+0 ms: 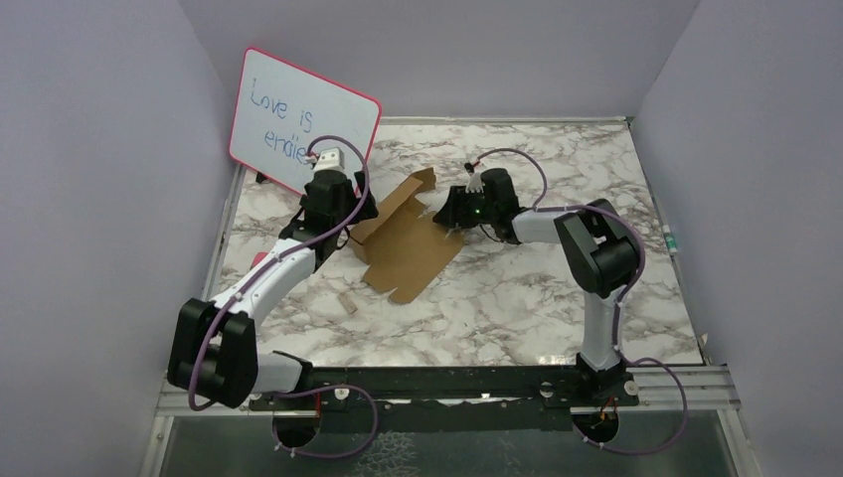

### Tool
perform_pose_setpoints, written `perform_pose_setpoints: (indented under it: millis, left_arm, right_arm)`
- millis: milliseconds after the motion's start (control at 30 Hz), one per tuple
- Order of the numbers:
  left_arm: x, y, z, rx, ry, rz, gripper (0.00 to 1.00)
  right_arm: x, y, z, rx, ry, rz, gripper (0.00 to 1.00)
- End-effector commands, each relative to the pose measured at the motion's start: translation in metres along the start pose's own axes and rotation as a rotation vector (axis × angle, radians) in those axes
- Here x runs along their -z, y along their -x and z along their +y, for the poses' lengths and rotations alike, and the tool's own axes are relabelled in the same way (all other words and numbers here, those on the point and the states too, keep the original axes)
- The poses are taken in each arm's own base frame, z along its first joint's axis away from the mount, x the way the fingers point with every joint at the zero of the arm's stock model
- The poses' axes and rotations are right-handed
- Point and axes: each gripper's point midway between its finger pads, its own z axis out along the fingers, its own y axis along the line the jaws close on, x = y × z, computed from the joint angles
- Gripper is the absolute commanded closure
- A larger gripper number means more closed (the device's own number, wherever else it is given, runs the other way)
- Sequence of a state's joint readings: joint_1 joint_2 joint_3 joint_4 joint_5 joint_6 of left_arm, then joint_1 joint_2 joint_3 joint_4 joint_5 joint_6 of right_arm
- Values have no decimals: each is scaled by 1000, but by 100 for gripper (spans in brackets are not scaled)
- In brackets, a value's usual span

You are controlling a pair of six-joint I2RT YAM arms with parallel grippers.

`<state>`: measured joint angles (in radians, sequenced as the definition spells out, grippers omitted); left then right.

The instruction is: Fold the paper box

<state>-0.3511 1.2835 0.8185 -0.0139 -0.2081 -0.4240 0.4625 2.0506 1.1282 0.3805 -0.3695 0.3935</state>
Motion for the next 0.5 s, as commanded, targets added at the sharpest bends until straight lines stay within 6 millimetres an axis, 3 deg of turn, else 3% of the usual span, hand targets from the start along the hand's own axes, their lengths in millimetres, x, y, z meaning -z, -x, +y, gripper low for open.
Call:
perform_pose_setpoints:
  millis: [0, 133, 300, 367, 467]
  left_arm:
    - [-14, 5, -12, -50, -68, 56, 18]
    - [-24, -5, -20, -79, -119, 101, 18]
    - [-35, -19, -25, -119, -158, 162, 18]
    - [-37, -23, -25, -132, -163, 184, 18]
    - [-38, -24, -30, -142, -190, 190, 18]
  right_arm:
    - [26, -56, 12, -120, 68, 144, 49]
    - [50, -86, 19, -186, 81, 204, 57]
    - [83, -118, 44, -208, 147, 253, 60]
    - [93, -118, 49, -164, 164, 247, 60]
    - [100, -95, 38, -50, 69, 174, 57]
